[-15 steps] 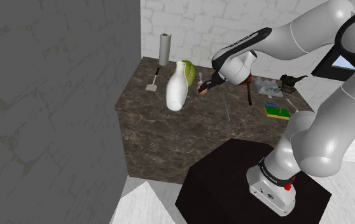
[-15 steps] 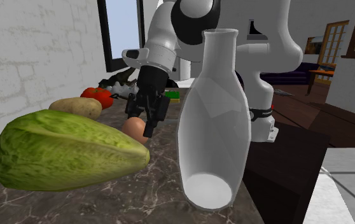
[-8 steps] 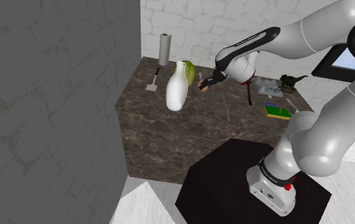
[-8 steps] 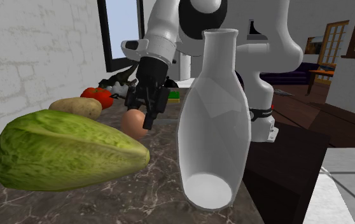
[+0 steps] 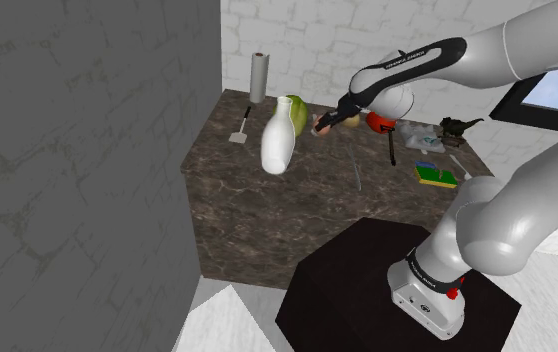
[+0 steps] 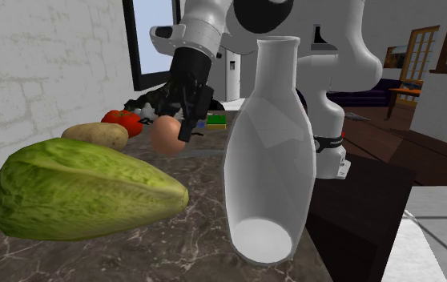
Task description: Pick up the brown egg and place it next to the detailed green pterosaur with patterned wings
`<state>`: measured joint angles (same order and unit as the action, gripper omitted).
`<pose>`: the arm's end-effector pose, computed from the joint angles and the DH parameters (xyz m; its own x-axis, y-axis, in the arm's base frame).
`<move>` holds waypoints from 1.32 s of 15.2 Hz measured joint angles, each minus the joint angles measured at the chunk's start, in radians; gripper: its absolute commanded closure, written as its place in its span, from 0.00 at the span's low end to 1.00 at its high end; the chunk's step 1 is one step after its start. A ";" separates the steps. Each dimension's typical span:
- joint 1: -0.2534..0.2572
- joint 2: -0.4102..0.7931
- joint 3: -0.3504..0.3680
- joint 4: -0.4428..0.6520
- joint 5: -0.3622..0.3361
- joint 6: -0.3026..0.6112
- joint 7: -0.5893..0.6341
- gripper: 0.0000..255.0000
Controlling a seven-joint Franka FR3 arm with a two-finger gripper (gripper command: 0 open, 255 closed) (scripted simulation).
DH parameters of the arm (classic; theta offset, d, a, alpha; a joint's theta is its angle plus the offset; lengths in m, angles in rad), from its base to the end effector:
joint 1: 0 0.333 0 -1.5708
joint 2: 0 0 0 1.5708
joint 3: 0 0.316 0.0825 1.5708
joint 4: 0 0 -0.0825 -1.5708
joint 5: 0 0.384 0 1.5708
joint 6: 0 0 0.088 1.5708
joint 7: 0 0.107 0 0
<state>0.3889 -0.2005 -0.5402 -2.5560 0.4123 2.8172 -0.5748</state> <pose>0.4646 -0.0907 0.3712 0.8812 0.0066 0.4727 0.0783 -0.9881 -0.1322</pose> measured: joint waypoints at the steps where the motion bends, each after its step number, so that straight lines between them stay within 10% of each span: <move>1: -0.012 -0.011 0.010 0.001 -0.022 -0.010 0.020 1.00; 20: -0.145 -0.163 0.127 0.121 -0.248 -0.268 0.235 1.00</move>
<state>0.2442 -0.3637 -0.4135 -2.4346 0.1643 2.5496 -0.3393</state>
